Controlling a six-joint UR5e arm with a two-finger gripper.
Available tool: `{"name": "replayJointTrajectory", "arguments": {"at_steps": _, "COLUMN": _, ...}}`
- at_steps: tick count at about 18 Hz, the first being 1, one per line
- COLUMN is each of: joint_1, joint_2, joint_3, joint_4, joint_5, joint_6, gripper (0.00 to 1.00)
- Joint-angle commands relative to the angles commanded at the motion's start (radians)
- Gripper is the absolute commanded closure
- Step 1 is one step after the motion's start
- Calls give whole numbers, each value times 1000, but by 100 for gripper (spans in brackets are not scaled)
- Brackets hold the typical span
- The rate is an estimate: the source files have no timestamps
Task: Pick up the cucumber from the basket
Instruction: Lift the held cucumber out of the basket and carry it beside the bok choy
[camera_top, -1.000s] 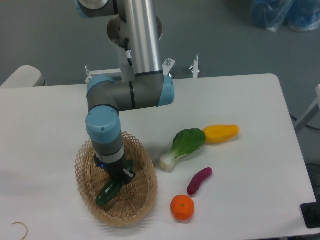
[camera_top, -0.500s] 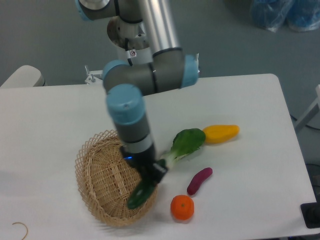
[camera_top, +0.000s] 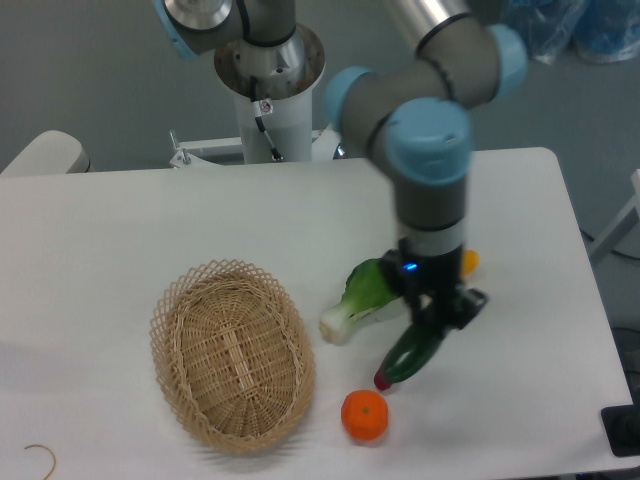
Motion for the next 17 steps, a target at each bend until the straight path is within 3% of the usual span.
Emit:
{"name": "replayJointTrajectory", "arguments": {"at_steps": 4, "joint_1": 39, "joint_2": 0, "joint_3": 2, "joint_4": -14, "joint_5": -8, "joint_6": 103, "gripper": 87}}
{"name": "replayJointTrajectory", "arguments": {"at_steps": 17, "joint_1": 40, "joint_2": -5, "joint_3": 3, "joint_4": -14, "joint_5": -6, "joint_6": 106, "gripper": 86}}
